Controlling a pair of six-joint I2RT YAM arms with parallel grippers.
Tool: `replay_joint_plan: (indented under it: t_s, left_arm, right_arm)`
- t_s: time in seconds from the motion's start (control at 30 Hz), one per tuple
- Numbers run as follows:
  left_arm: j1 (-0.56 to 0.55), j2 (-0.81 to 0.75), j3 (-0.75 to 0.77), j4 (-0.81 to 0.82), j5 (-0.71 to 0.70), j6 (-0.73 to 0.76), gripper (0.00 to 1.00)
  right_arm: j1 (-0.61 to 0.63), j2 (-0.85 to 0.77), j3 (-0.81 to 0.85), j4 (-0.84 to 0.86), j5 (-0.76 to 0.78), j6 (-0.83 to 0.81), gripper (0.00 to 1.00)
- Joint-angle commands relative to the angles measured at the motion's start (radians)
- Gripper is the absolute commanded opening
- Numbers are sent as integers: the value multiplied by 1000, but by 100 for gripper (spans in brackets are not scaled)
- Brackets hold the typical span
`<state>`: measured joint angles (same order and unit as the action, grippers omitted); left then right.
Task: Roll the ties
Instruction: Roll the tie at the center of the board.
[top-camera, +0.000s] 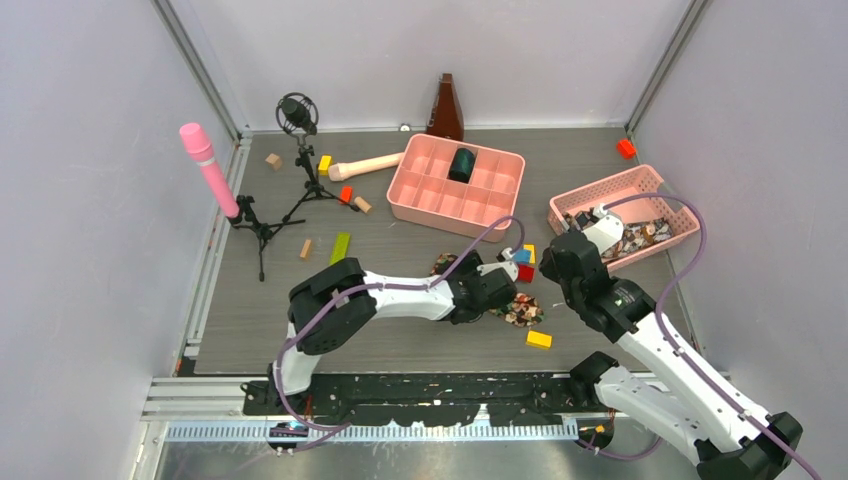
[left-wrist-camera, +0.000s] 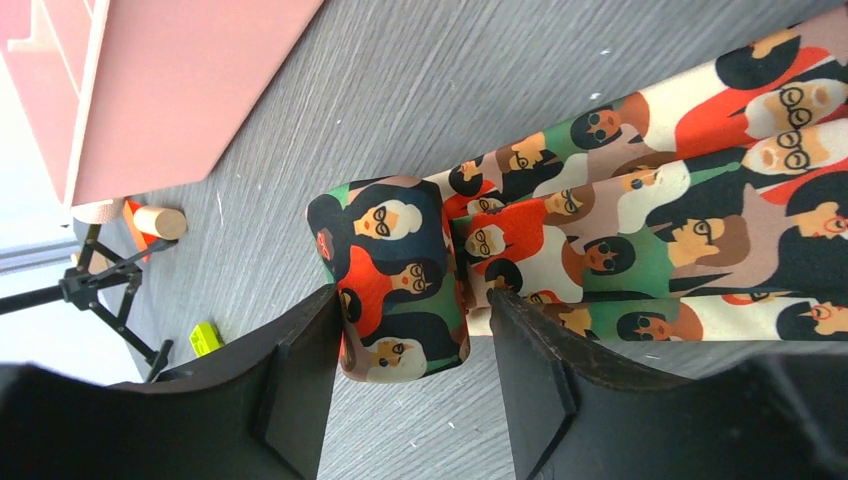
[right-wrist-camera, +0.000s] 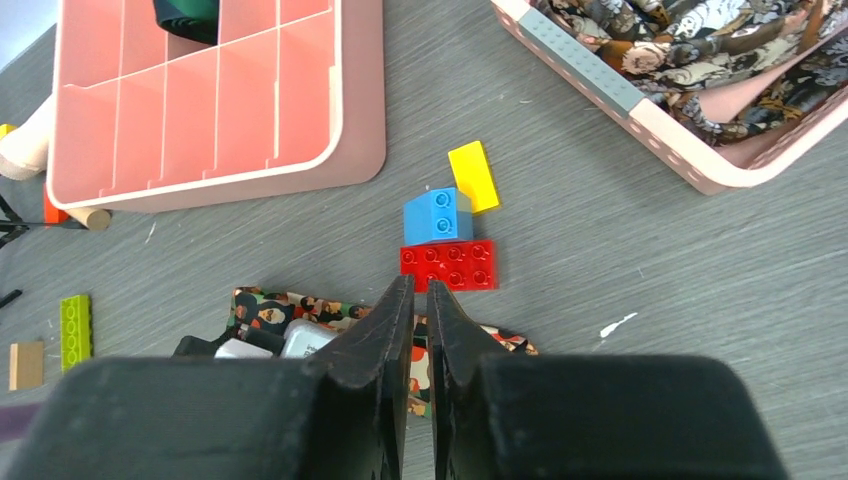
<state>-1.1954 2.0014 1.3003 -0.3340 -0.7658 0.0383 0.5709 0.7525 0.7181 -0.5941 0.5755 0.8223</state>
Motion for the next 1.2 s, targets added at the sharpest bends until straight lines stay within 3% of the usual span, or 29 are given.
replay_joint_plan:
  t_s: [0.0, 0.33, 0.5, 0.6, 0.77, 1.17]
  left_arm:
    - [-29, 27, 42, -34, -32, 9, 59]
    - [-65, 58, 92, -74, -97, 9, 68]
    - [-68, 59, 100, -77, -115, -8, 84]
    - [-69, 58, 102, -78, -123, -17, 89]
    - [-69, 54, 103, -74, -122, -20, 87]
    - [-69, 34, 106, -66, -67, -32, 66]
  right_arm:
    - [-5, -15, 27, -33, 53, 13, 17]
    - [-6, -51, 39, -64, 70, -6, 23]
    - [-6, -62, 41, -69, 73, -10, 24]
    - [-6, -59, 44, -69, 73, -14, 25]
    - [-6, -46, 48, -68, 74, -15, 25]
    - [-6, -43, 37, -58, 69, -15, 25]
